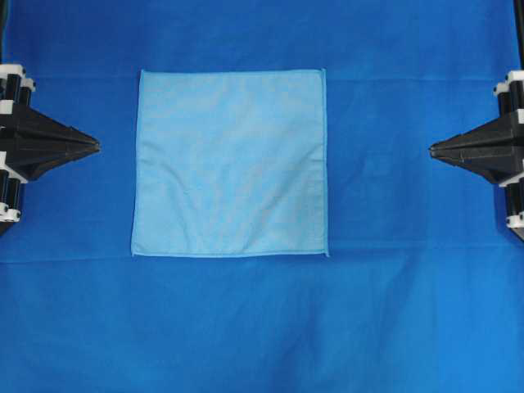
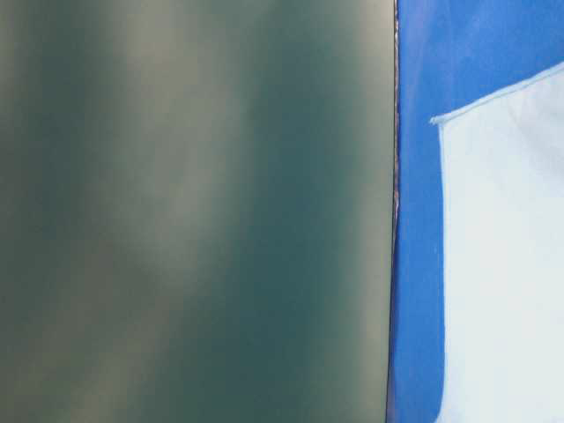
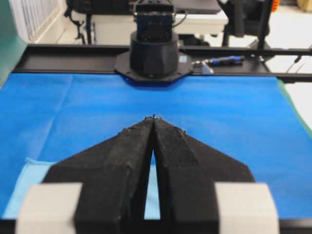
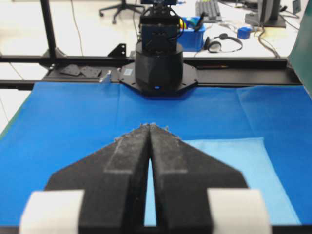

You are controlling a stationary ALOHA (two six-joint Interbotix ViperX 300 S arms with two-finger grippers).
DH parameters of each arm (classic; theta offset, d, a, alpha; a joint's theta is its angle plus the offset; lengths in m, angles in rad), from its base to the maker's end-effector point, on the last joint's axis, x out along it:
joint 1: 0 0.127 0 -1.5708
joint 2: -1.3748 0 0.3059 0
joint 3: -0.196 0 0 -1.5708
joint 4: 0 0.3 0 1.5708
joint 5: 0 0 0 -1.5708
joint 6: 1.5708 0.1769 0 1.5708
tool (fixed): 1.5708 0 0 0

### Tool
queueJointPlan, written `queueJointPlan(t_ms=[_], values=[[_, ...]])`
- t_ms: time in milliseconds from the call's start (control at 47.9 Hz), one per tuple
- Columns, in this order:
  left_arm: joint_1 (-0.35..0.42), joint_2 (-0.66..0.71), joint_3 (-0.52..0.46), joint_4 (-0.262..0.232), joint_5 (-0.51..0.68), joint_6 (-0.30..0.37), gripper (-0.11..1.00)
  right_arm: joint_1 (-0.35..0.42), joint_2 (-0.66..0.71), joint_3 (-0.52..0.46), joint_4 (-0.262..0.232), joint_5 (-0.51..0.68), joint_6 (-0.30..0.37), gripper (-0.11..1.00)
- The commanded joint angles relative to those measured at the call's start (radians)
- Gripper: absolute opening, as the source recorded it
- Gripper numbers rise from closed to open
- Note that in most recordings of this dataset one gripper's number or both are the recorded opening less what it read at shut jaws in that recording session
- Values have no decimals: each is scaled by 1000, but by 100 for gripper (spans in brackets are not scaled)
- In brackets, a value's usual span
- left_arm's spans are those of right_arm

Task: Fold the light blue towel.
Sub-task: 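Move both grippers to the towel's far corners and grasp them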

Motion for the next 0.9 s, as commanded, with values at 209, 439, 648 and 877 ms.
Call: queueJointPlan(t_ms=[209, 439, 648, 877], values=[[130, 41, -11, -18, 103, 3, 0, -186, 117, -74, 20, 129, 25, 0], [265, 143, 0, -18, 123, 14, 0, -321, 314, -150, 18, 196, 25, 0], [368, 298, -8, -18, 114, 18, 12, -417, 541, -242, 8, 225, 15, 1], [491, 489, -11, -17, 32, 28, 78, -477, 784, -388, -46, 270, 15, 60]])
